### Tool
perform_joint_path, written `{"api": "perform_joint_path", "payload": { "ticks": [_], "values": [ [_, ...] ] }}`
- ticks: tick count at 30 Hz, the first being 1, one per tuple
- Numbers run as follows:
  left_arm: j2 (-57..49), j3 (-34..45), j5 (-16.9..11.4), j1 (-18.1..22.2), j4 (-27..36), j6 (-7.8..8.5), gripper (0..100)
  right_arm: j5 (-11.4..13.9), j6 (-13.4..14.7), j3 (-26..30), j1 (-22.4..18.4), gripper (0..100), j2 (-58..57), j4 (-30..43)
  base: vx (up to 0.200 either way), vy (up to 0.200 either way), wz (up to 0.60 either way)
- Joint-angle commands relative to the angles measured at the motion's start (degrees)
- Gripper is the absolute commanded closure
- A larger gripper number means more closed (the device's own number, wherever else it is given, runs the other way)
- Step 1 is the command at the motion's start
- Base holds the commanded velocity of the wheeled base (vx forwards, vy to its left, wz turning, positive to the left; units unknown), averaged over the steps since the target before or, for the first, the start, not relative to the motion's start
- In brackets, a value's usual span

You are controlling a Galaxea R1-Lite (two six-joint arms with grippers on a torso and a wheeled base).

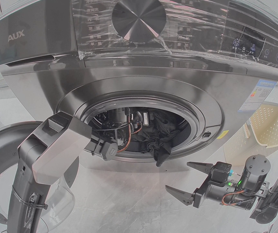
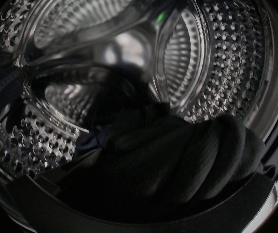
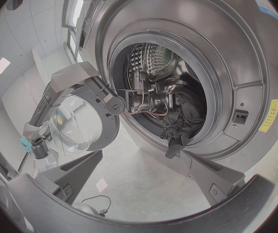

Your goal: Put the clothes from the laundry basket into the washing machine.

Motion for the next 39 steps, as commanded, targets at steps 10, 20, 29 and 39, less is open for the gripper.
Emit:
{"api": "perform_joint_path", "payload": {
  "ticks": [10,20,29,39],
  "values": [
    [-2.3,5.8,-3.9,-3.6,5.7,0.05,0,-0.1,0.0,-0.8,0.0,0,0.0,0.0,0.0,0.0,0.0],
    [0.6,1.9,-4.1,-3.1,7.0,-0.21,100,-0.1,0.0,-0.9,0.3,0,0.2,0.0,0.0,0.0,0.0],
    [2.3,-8.8,0.5,-2.7,6.9,-2.85,100,-0.1,0.0,-1.4,0.2,0,0.3,0.0,0.0,0.0,0.0],
    [3.6,-17.6,5.5,0.5,6.0,-2.76,100,-0.5,0.0,-2.5,0.1,0,0.5,0.0,0.0,0.0,0.0]
  ]
}}
